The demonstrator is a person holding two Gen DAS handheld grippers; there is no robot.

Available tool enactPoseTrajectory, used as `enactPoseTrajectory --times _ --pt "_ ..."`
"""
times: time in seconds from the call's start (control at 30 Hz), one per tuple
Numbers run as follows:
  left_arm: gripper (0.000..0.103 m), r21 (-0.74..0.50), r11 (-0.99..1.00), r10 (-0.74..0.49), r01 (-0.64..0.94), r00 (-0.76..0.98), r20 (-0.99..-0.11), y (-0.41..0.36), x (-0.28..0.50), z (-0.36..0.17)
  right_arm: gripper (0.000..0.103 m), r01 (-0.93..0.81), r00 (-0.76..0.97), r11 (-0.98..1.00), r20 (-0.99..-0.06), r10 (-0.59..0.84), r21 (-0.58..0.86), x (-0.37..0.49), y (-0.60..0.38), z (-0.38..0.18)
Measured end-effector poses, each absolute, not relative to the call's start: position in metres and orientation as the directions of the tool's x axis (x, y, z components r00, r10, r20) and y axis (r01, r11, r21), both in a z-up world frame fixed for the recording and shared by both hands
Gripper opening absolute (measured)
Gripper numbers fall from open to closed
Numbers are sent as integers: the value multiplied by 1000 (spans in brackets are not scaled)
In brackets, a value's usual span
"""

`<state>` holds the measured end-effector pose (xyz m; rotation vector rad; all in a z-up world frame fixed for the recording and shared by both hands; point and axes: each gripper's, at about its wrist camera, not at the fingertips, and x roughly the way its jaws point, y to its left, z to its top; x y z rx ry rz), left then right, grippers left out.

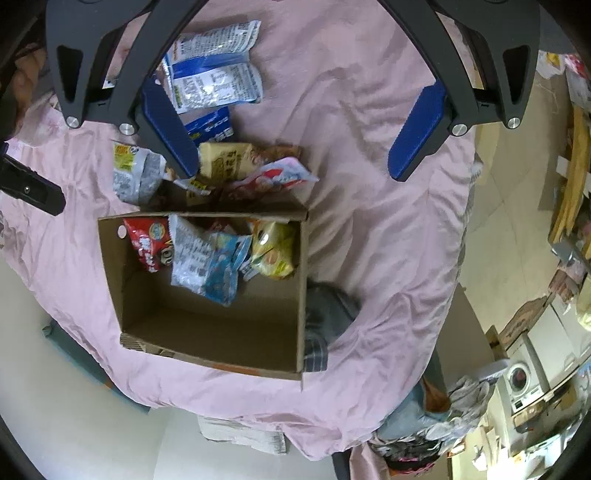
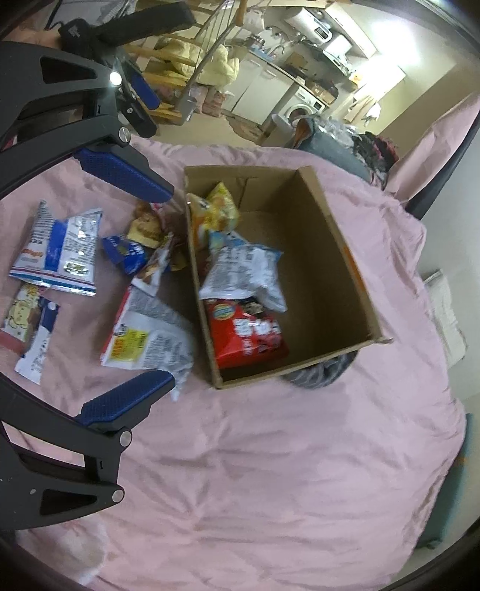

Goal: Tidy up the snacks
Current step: 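Withdraw both tools back toward the remaining snack pile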

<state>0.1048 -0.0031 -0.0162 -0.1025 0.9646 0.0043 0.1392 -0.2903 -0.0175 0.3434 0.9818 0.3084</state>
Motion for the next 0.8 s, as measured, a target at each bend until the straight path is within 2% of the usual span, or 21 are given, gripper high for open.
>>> enactPoseTrajectory --times 0.17,0.37,0.47,0.57,0.8 --pt "101 -67 995 -14 -78 542 -840 5 105 -41 94 -66 465 909 -793 394 412 140 -291 -39" --pt "101 -171 983 -131 -67 396 -909 -2 108 -71 94 -2 395 903 -829 395 429 146 -297 -62" --pt "101 -252 967 -228 -49 283 -932 -21 104 -96 94 2 402 909 -832 382 418 146 -299 -62" --pt "102 -280 960 -275 -4 185 -944 -49 100 -119 94 14 400 911 -838 372 411 146 -304 -63" --pt "101 -232 969 -239 84 84 -967 -96 97 -151 94 39 399 915 -846 353 401 138 -321 -66"
